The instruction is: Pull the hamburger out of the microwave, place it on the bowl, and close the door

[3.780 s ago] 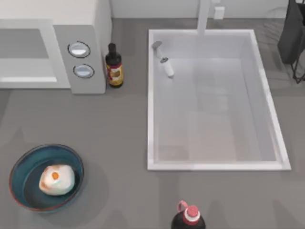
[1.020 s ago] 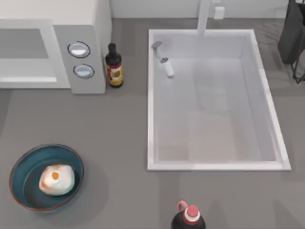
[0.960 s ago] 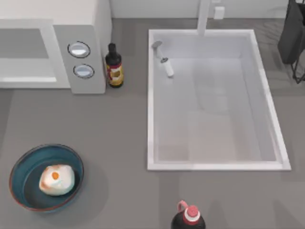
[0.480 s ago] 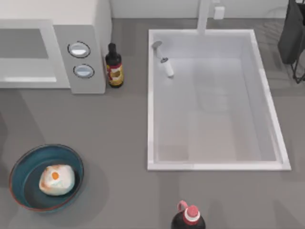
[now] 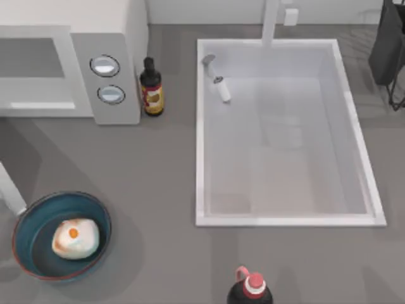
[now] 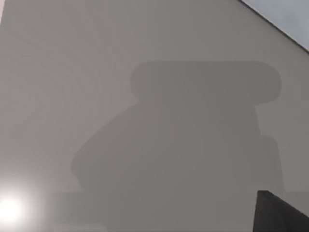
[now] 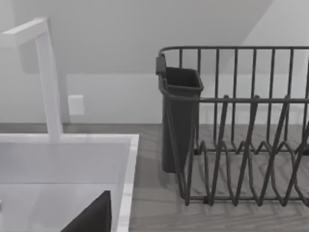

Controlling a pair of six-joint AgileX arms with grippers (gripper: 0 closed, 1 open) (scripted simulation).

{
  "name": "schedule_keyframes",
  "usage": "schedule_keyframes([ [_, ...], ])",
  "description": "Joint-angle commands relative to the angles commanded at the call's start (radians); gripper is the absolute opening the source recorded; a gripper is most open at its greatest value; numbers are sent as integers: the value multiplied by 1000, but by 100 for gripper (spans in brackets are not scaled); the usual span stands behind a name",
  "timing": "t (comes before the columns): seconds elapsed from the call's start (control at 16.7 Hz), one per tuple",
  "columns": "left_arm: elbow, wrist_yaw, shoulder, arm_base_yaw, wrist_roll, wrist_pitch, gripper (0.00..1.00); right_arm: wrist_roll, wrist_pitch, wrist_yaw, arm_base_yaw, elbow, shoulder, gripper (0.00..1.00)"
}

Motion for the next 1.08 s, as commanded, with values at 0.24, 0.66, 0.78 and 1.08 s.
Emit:
schedule_keyframes([
  [0.24, -147, -90, -170, -164, -152, 54, 0, 0, 0, 0, 0, 0, 0, 100],
  [0.66, -173, -116, -196, -199, -189, 64, 0, 0, 0, 0, 0, 0, 0, 100],
  [0.78, -186, -153, -216, -251, -231, 66, 0, 0, 0, 0, 0, 0, 0, 100],
  [1.08, -244, -310, -308, -488, -409, 76, 0, 0, 0, 0, 0, 0, 0, 100],
])
